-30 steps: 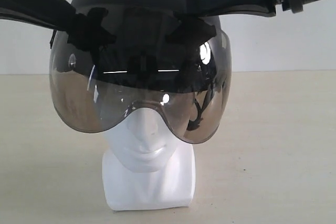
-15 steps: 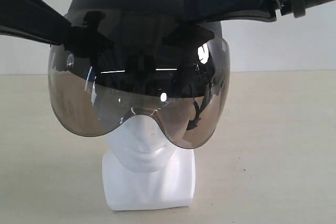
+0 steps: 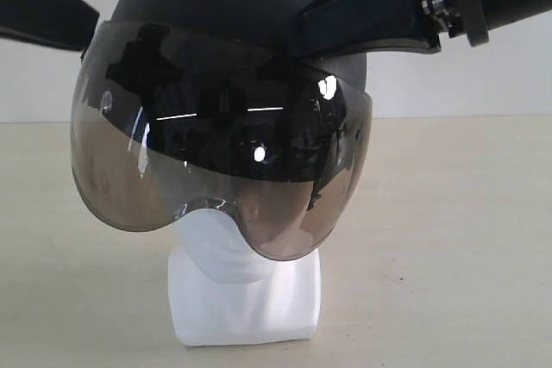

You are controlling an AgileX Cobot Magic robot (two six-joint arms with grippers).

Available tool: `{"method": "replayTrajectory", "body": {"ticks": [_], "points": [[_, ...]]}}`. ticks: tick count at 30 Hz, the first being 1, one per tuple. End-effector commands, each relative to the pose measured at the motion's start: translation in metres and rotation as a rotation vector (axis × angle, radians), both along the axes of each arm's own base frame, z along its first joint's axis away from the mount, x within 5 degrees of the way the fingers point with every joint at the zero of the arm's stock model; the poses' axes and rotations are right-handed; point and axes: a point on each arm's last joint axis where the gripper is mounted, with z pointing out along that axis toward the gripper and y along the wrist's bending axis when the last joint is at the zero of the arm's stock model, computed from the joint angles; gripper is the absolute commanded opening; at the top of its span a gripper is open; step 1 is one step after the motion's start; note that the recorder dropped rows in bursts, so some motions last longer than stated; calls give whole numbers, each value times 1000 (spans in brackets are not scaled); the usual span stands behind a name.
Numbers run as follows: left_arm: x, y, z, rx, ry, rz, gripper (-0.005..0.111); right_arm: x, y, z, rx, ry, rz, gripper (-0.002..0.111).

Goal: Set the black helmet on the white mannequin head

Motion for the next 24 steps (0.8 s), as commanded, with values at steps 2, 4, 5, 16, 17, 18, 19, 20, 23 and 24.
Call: {"method": "replayTrajectory", "body": {"ticks": [2, 4, 5, 16, 17, 18, 19, 20, 23, 24], "points": [[6, 0, 30, -70, -114, 62, 4, -2, 0, -4, -42, -3, 22, 0], [13, -3, 34, -75, -109, 64, 4, -2, 0, -4, -38, -4, 21, 0], [18, -4, 33, -68, -93, 57, 4, -2, 0, -4, -35, -5, 19, 0], [42, -17, 4, 23, 58, -36, 4, -1, 0, -3, -26, -12, 7, 0], [42, -17, 4, 23, 58, -36, 4, -1, 0, -3, -26, -12, 7, 0], [42, -17, 4, 33, 48, -41, 4, -1, 0, -3, -26, -15, 6, 0], [42, -17, 3, 38, 47, -39, 4, 0, 0, -2, -26, -16, 4, 0], [43, -16, 3, 45, 45, -37, 4, 0, 0, -2, -23, -20, -3, 0], [43, -15, 1, 68, 41, -31, 4, 2, 0, -2, -19, -28, -16, 0], [43, -14, -3, 81, 48, -28, 4, 2, 0, -2, -19, -28, -18, 0]]}}
